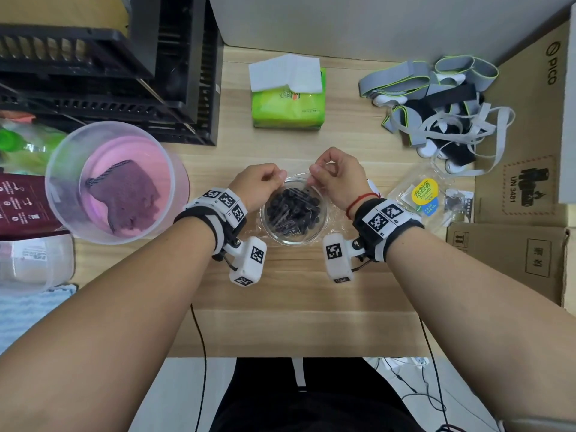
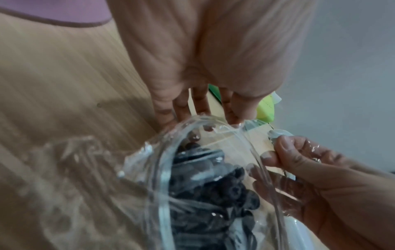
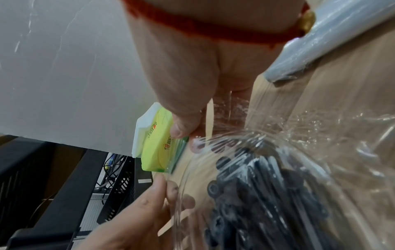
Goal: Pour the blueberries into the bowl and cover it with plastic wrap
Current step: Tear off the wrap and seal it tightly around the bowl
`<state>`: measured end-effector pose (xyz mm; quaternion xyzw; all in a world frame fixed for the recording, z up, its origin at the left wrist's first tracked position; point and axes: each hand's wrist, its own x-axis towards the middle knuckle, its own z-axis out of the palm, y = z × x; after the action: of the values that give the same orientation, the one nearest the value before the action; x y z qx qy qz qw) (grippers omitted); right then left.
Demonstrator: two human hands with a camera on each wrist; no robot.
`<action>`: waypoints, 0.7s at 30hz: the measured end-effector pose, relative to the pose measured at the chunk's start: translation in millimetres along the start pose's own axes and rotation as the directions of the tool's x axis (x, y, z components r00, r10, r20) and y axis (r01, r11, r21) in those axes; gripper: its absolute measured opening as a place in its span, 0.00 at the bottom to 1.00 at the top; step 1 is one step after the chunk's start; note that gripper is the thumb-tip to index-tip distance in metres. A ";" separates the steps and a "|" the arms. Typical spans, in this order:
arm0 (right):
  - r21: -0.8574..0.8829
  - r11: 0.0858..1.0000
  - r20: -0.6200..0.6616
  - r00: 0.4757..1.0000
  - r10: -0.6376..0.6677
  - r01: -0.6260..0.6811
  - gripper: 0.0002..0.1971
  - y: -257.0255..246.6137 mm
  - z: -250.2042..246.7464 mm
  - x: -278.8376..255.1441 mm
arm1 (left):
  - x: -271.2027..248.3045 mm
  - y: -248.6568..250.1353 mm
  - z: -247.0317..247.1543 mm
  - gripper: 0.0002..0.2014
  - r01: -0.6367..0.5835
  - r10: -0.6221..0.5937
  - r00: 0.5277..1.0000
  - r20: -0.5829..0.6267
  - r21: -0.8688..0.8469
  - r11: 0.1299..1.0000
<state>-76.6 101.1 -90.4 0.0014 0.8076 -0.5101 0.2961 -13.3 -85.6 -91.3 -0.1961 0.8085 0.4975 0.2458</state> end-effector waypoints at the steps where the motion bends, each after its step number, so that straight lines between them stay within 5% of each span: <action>1: -0.021 1.000 -0.008 1.000 0.001 -0.001 0.10 -0.1 -0.1 -0.1 | -0.1 -0.8 -1.9 0.15 0.006 -0.006 1.000 0.002 0.011 1.000; 12: -0.147 0.989 -0.071 0.997 -0.019 0.008 0.10 2.0 2.5 5.7 | -1.6 -2.7 -6.9 0.12 -0.049 0.053 0.999 -0.014 0.182 0.982; 18: -0.109 0.993 -0.138 0.990 0.036 -0.051 0.09 11.3 -2.6 5.9 | -8.3 -14.6 -12.8 0.14 0.083 -0.098 0.994 -0.051 -0.235 0.969; 21: -0.108 0.991 -0.134 0.989 0.067 -0.082 0.08 19.0 -3.3 6.2 | -11.2 -8.3 -13.3 0.04 0.122 -0.123 0.992 0.013 -0.261 0.958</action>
<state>-77.4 111.1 -107.9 0.0480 0.8522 -0.4508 0.2613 -2.4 -100.4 -85.5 -0.2773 0.7225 0.5833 0.2467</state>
